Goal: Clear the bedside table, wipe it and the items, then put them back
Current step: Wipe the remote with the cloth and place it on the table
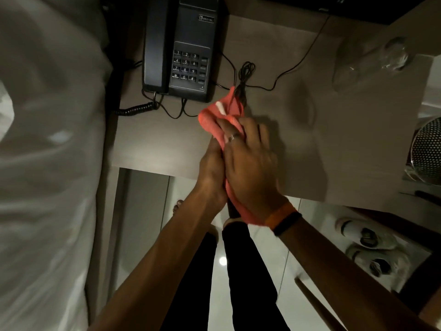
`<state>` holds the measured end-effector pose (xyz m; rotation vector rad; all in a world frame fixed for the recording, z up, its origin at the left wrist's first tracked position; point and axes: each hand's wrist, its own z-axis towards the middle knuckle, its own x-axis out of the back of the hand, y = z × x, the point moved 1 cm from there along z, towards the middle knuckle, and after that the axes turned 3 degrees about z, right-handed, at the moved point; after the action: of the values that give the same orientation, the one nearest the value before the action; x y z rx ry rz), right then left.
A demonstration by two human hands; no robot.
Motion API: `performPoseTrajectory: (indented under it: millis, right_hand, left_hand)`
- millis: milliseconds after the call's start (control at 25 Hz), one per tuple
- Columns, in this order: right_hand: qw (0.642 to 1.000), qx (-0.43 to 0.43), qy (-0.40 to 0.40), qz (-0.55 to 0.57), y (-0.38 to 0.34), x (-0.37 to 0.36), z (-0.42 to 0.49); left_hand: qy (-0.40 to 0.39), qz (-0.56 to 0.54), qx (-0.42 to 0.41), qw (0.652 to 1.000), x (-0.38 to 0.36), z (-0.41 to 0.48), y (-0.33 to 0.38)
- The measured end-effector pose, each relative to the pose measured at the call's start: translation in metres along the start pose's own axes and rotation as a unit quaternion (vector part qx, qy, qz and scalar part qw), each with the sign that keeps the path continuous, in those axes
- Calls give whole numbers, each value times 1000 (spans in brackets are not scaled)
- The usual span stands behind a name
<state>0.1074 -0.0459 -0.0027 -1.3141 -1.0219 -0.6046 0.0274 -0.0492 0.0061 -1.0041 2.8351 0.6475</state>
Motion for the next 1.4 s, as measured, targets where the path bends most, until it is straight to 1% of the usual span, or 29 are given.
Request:
performPoseTrajectory:
  millis: [40,120,200,280,320,400,440,480,520,560,600,640,680,720,760,840,920,1040,1080,1160,1240,1400]
  right_hand:
    - [1000,-20,-14,-6,3,-5,12]
    - [999,-13,-21,-41,7,-18,37]
    - [999,-6,-26,-32,15,-25,61]
    - [997,-26,-68,-19,30,-26,72]
    - [994,-20,-98,-42,40,-26,71]
    - [985,32,-154,-75,51,-23,58]
    - [984,49,-167,-44,53,-22,49]
    - [986,38,-159,27,52,-18,39]
    - [983,4,-125,132,50,-13,28]
    - [966,-52,-71,244,49,-5,18]
    - [936,-121,-22,330,51,6,10]
    - [903,-190,-8,386,56,17,2]
    - [876,-245,-11,415,67,26,-4]
    - [861,-283,-15,421,80,35,-7]
    - [854,-304,-15,422,94,44,-7]
    - [843,-320,4,433,123,59,1]
    - [833,-338,6,438,150,59,15]
    - [826,-373,-33,421,176,41,35]
    - [827,-382,-37,412,181,35,39]
    - [825,-387,-32,411,188,27,42]
    - [826,-388,-16,410,189,22,40]
    - [842,-381,38,379,185,20,36]
  left_hand:
    - [-2,32,-9,999,3,-2,2]
    - [-20,89,3,996,11,-9,5]
    - [-28,154,44,987,22,-23,-1]
    - [-6,195,77,978,32,-38,-11]
    - [2,190,72,979,40,-46,-14]
    - [22,146,47,988,51,-62,-14]
    - [29,130,34,990,52,-65,-12]
    - [31,132,17,991,47,-64,-11]
    - [27,148,-6,989,39,-60,-10]
    - [22,168,-39,985,27,-52,-9]
    - [7,186,-76,980,10,-43,-9]
    - [-17,200,-113,973,-11,-33,-9]
    - [-42,208,-140,967,-33,-21,-11]
    - [-65,212,-159,962,-56,-10,-13]
    - [-81,222,-173,956,-77,2,-15]
    - [-91,265,-192,941,-111,27,-20]
    - [-57,311,-205,926,-130,54,-23]
    - [19,381,-238,893,-134,84,-19]
    - [34,393,-252,884,-133,88,-17]
    - [37,403,-274,872,-129,95,-16]
    - [39,403,-270,874,-125,96,-14]
    - [35,422,-270,864,-124,96,-12]
